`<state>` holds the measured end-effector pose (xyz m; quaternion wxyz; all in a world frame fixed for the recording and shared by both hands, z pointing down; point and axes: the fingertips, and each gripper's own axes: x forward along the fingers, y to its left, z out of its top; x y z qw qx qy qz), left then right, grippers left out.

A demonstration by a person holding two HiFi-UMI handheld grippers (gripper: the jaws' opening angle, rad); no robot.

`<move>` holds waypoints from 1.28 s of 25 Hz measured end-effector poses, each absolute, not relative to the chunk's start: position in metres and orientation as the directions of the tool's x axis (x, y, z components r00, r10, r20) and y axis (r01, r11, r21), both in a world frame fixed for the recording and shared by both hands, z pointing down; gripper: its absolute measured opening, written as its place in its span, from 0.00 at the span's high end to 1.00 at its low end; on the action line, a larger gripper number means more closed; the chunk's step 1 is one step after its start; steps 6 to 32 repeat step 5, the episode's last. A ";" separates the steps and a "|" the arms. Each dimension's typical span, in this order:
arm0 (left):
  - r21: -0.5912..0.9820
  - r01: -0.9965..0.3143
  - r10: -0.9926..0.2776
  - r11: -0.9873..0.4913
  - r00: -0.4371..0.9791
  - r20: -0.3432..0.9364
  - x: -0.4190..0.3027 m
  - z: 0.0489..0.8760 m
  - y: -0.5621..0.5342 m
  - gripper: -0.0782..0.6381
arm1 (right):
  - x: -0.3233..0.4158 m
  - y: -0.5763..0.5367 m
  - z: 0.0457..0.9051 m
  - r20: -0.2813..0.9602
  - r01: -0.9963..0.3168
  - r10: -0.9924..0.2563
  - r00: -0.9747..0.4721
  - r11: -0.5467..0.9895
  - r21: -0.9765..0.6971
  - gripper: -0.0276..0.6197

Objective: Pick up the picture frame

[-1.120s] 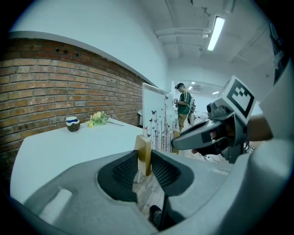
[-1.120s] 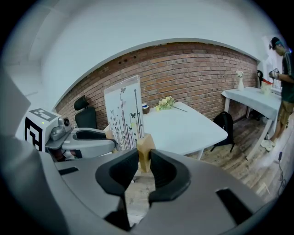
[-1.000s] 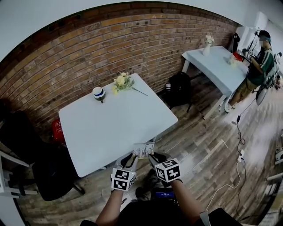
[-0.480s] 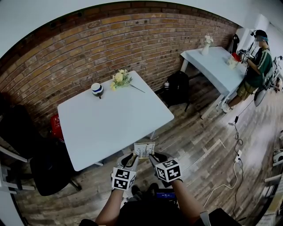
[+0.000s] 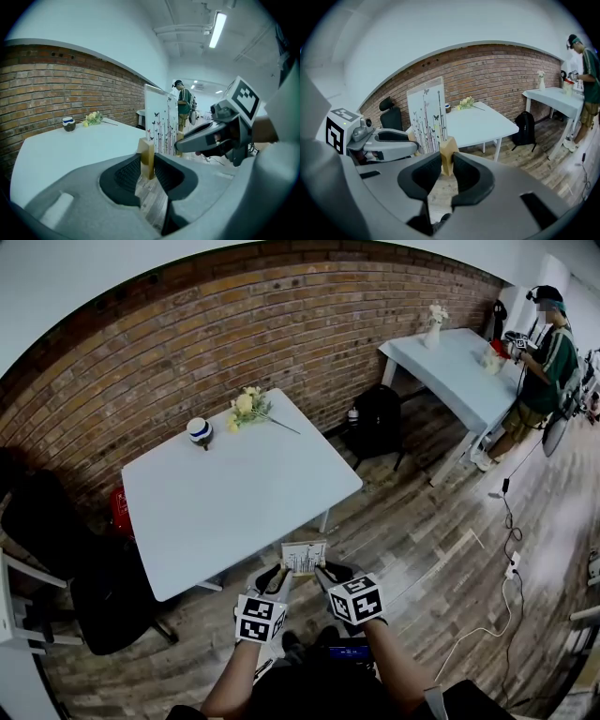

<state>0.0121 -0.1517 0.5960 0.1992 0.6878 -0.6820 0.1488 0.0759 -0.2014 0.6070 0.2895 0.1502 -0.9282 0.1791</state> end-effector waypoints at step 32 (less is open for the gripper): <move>0.058 -0.998 -0.876 0.008 0.021 0.482 0.020 0.595 -0.156 0.75 | 0.083 -0.207 0.606 0.586 -0.377 -0.171 -0.792 0.892 -0.249 0.82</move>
